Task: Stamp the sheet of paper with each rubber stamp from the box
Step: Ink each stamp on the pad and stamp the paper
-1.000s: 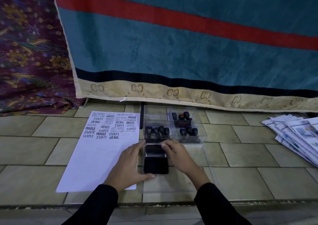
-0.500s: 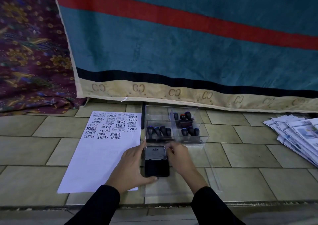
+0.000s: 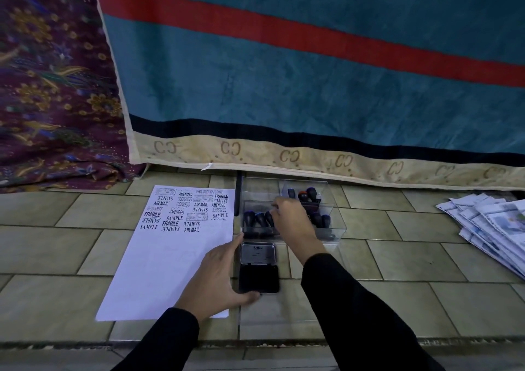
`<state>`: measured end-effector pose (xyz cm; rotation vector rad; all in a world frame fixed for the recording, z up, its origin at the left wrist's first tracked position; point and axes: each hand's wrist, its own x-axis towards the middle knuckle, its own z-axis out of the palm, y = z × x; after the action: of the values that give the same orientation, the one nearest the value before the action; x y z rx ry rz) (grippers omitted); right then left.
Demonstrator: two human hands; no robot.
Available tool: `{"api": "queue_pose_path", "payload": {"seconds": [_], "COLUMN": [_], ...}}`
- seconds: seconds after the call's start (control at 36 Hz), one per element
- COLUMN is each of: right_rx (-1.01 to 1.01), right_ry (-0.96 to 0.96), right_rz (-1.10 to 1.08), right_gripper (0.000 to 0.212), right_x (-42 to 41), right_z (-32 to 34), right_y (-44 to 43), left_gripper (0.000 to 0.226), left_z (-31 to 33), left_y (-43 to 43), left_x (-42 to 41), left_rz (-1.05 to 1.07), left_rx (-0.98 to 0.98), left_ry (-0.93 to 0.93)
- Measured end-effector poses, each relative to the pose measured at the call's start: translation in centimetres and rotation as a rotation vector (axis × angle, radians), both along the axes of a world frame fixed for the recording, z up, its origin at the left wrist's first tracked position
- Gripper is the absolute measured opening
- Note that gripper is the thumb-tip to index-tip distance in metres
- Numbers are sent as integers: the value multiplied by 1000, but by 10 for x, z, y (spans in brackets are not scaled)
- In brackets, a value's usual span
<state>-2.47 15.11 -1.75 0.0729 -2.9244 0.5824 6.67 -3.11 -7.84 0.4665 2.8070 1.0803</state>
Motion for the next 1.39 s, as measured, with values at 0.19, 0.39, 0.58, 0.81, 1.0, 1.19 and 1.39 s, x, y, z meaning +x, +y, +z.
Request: {"api": "queue_pose_path", "payload": {"seconds": [0.19,0.39,0.58,0.81,1.0,1.19,1.39], "right_rx": [207,9,-194,-452,-478,-438,-432], "right_ry": [-107,-84,27,191,254,199,168], "right_rz": [0,6,86,210,320,324,329], "right_gripper": [21,21,30,22,27,24,23], "right_x": [-5,-10,-1,58,98,113,115], "right_z": [2,-4,-7,-2,-16,-32,-33], "right_y": [-11,-7,1,4,3,3,1], "left_gripper": [111,40,21,41,90,89,72], "left_z": [0,9,21,13,-7,-16,-14], "left_y": [-3,-9,-13,-18,-16,-15,-14], "left_x": [-1,-5,-12,0,1,-5,-5], "left_rz": [33,162,212,142,-69,-75,-67], "left_rx": [183,570,733,504,-4,-53,-35], "left_ry": [-30,-147,-272,-34,232,284,340]}}
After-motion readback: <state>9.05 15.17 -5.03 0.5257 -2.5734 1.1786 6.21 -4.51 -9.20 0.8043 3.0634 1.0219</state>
